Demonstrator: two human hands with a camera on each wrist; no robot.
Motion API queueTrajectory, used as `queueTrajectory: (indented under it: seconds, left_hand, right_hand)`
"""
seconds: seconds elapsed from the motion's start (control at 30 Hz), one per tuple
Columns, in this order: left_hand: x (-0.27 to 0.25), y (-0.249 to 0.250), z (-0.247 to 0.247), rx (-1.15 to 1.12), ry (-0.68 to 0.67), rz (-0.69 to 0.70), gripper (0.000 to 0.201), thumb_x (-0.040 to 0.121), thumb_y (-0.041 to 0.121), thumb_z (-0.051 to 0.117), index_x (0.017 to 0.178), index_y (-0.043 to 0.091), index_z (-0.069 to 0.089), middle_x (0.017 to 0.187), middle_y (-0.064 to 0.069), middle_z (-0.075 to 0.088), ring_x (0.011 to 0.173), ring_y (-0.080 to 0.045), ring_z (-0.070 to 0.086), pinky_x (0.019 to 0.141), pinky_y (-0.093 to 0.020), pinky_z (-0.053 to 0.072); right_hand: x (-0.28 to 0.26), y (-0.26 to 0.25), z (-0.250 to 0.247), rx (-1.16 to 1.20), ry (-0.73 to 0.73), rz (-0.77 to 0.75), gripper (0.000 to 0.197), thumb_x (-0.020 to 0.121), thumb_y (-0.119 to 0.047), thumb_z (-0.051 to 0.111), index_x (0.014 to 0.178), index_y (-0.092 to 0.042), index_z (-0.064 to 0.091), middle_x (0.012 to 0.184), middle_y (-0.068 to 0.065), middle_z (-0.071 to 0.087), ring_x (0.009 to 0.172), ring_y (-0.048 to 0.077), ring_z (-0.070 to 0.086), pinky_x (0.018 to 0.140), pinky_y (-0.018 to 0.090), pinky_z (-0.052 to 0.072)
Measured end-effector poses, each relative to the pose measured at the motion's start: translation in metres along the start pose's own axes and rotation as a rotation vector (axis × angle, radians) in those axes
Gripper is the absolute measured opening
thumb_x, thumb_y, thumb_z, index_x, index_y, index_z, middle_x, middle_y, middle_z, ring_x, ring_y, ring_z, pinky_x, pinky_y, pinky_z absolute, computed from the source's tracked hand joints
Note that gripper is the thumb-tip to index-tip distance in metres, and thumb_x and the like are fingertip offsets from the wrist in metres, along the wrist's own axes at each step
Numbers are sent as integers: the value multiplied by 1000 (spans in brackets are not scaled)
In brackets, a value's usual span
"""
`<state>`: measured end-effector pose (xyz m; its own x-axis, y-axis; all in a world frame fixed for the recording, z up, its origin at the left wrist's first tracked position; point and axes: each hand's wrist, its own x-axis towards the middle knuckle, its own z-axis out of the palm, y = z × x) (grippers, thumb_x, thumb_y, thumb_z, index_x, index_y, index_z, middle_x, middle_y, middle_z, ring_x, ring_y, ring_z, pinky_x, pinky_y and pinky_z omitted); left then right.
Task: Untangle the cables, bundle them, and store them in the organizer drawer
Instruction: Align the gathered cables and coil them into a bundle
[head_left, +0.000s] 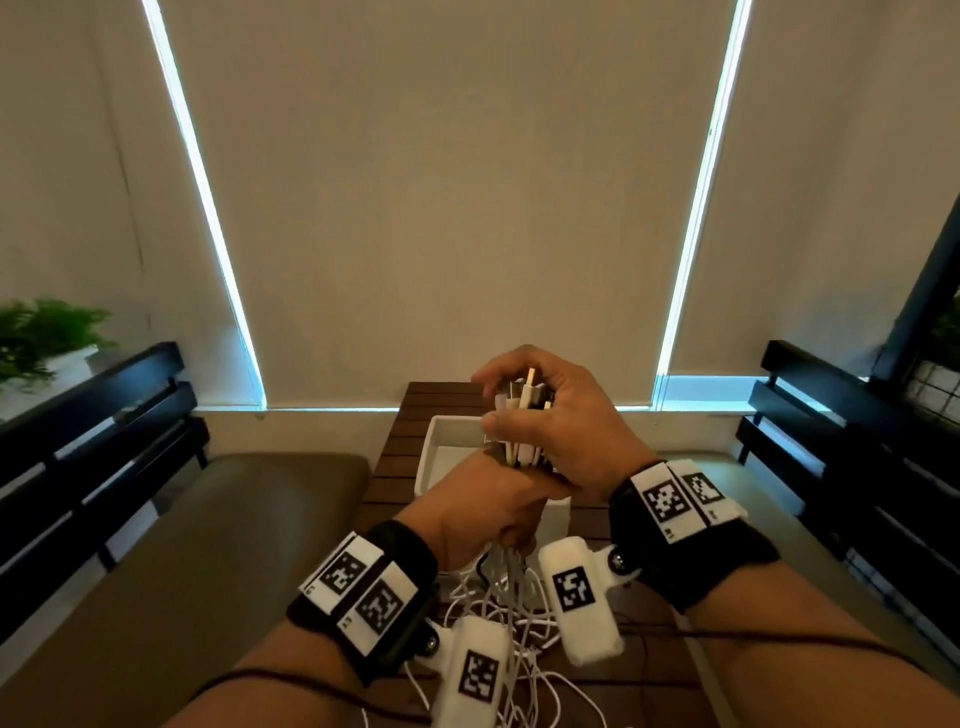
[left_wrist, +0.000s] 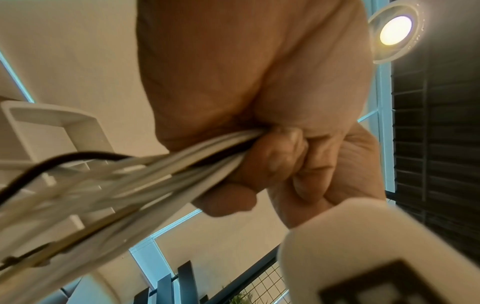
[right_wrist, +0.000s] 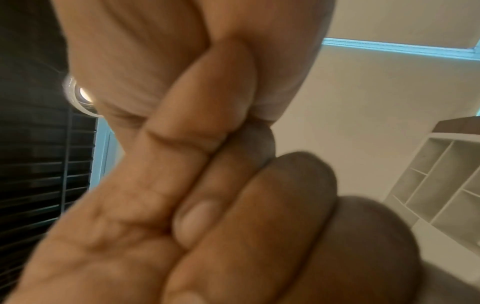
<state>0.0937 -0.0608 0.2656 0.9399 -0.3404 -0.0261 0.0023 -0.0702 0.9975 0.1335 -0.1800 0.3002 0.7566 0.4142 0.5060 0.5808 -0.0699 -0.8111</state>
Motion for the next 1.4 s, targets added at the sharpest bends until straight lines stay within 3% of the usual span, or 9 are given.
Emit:
queueTrajectory:
  seconds: [0.13, 0.27, 0.43, 0.8, 0.97, 1.07, 1.13, 1.33, 1.4]
  left_hand:
    - [5, 1, 1, -158, 22, -21, 44, 87, -1, 54, 48, 19, 55, 45, 2, 31, 40, -12, 28, 40, -20, 32]
    - [12, 20, -13, -439, 12, 76, 35, 85, 24, 54, 51, 19, 56, 37, 8, 32, 31, -6, 25, 39, -19, 26]
    - [20, 38, -42, -688, 5, 205, 50, 90, 33, 53, 46, 19, 35, 34, 7, 26, 29, -6, 28, 39, -19, 28]
    - [-6, 77, -106, -604, 204, 380, 61, 96, 42, 42, 41, 19, 31, 33, 8, 22, 28, -5, 22, 36, -15, 22]
    - [2, 67, -108, -725, 308, 392, 57, 97, 39, 46, 45, 22, 29, 34, 9, 21, 29, -5, 21, 36, -15, 22]
    - [11, 61, -87, -661, 268, 343, 61, 97, 39, 46, 41, 22, 33, 34, 8, 20, 30, -6, 21, 38, -18, 20]
    - [17, 54, -68, -610, 221, 288, 59, 97, 39, 48, 42, 21, 34, 36, 6, 21, 31, -8, 23, 40, -21, 22]
    - [24, 49, -44, -597, 157, 226, 54, 93, 40, 54, 48, 20, 32, 40, 5, 21, 34, -9, 23, 41, -22, 25]
    - [22, 51, -51, -606, 169, 228, 55, 94, 41, 52, 48, 20, 30, 40, 5, 20, 33, -9, 23, 41, -21, 24]
  right_hand:
    - [6, -11, -1, -61, -28, 54, 30, 78, -13, 76, 108, -15, 69, 92, -3, 68, 78, 2, 65, 70, 16, 51]
    - [2, 12, -13, 245, -80, 221, 107, 60, -58, 78, 149, -37, 21, 129, -7, 54, 114, 8, 59, 89, 27, 54]
    - [-40, 51, 27, -50, -341, 297, 18, 82, -10, 69, 92, -25, 68, 85, -10, 68, 80, 2, 63, 75, 21, 49]
    - [-58, 91, 15, -69, -161, 367, 12, 86, -24, 68, 84, -12, 66, 68, 5, 62, 60, 15, 57, 62, 33, 51]
    - [-58, 85, 9, -82, -351, 472, 36, 77, -25, 77, 110, -23, 62, 103, 1, 69, 95, 12, 66, 93, 42, 54]
    - [-49, 67, 13, -100, -253, 356, 91, 60, -40, 88, 135, -48, 37, 136, -18, 51, 128, 3, 45, 109, 39, 38]
    - [-32, 48, 20, -62, -181, 236, 89, 62, -45, 85, 134, -54, 34, 140, -22, 45, 133, -1, 39, 108, 33, 34]
    - [-11, 55, 36, -185, -202, 162, 5, 89, -23, 62, 93, -21, 64, 79, -1, 69, 73, 11, 65, 78, 43, 54]
    - [-23, 67, 37, -157, -213, 196, 15, 95, -26, 55, 93, -12, 61, 71, 3, 64, 61, 13, 62, 66, 40, 53]
